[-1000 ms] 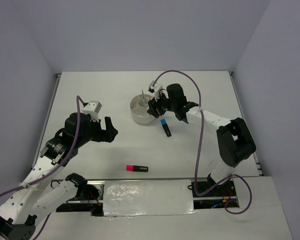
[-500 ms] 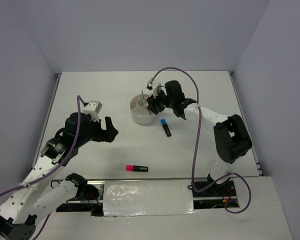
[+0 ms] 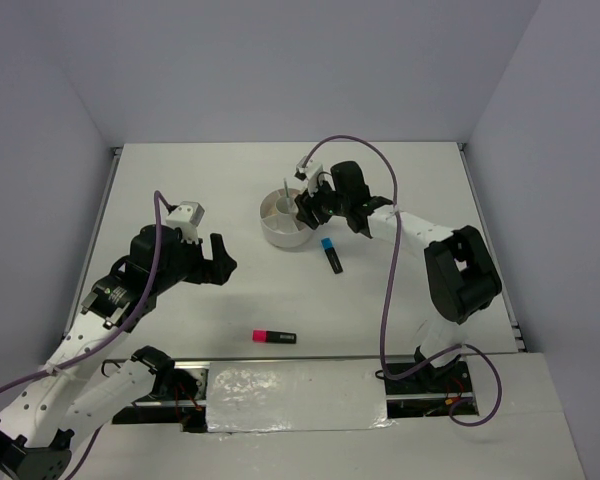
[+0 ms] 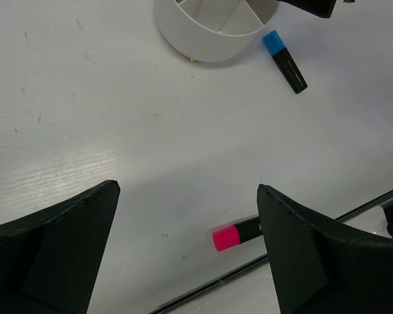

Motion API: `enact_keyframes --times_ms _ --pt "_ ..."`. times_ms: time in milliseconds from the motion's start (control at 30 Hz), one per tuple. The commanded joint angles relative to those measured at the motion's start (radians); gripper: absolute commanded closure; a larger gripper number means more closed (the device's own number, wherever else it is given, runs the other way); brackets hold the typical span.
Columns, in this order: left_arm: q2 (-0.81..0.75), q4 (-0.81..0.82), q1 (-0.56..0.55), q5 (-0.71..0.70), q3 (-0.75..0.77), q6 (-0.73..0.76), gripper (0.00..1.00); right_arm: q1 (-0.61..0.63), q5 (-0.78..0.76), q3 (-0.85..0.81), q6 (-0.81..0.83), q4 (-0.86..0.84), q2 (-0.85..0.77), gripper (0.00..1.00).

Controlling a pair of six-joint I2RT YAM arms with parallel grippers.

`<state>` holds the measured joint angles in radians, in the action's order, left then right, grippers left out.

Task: Sort the stationery into containers
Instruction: Place the stapler in the storage box.

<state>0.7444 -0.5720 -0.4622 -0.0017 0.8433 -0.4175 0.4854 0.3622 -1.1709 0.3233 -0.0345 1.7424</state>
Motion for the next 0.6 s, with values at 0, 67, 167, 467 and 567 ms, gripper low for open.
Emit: enact_keyframes --times_ms 0,67,167,467,567 --pt "-0.005 0.032 -0.006 0.014 0.0 0.022 0.01 -0.007 0.024 -0.032 0.01 -0.016 0.019 0.39" --pt "-0.007 0.034 -0.006 0.014 0.0 0.022 0.01 -0.005 0.021 -0.032 0.008 -0.013 0.019 0.37" --pt "-0.008 0.034 -0.006 0.016 -0.001 0.022 0.01 -0.005 0.024 -0.027 0.005 -0.008 0.014 0.35" --pt "-0.011 0.034 -0.006 0.019 0.0 0.023 0.01 -0.004 0.017 0.0 -0.006 -0.01 -0.026 0.31" --pt "-0.011 0.034 -0.006 0.019 0.0 0.023 0.01 -0.007 0.012 0.031 -0.024 -0.036 -0.069 0.31"
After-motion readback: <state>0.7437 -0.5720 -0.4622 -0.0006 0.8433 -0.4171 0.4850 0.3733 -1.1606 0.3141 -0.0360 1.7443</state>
